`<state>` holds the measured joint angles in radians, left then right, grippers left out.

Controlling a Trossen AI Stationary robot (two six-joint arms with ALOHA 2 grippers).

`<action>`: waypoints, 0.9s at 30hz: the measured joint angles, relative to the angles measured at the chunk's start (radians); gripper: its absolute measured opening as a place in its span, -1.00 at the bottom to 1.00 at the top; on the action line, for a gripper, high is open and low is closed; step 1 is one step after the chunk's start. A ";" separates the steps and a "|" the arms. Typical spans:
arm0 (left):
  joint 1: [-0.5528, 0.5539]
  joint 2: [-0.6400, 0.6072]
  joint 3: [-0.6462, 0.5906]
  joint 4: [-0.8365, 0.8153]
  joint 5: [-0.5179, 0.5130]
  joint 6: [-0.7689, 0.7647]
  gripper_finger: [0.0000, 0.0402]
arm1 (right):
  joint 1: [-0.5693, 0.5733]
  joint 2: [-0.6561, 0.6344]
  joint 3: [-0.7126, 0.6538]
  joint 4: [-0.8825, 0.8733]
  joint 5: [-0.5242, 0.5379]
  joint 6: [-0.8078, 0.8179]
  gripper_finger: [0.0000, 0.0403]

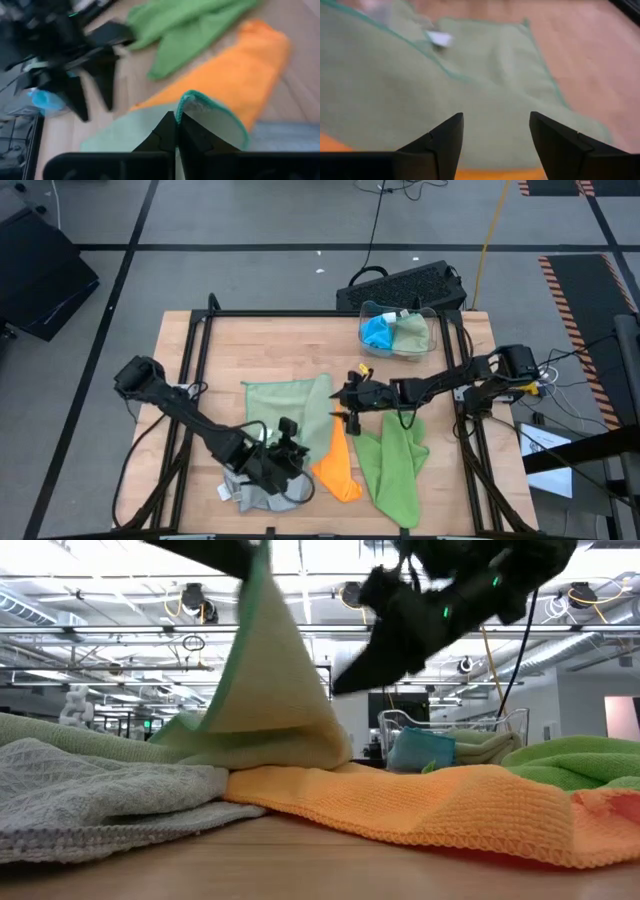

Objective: Fold microfiber towels
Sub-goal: Fold the light green microfiber towel

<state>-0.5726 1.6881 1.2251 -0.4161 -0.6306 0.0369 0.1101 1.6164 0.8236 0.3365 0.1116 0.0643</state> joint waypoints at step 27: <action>0.226 0.003 0.000 0.146 0.202 0.139 -0.98 | 0.340 0.145 0.069 0.325 0.594 0.401 0.14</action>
<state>-0.3462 1.6913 1.2252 -0.2701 -0.4284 0.1754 0.4504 1.7619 0.8928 0.6613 0.7052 0.4656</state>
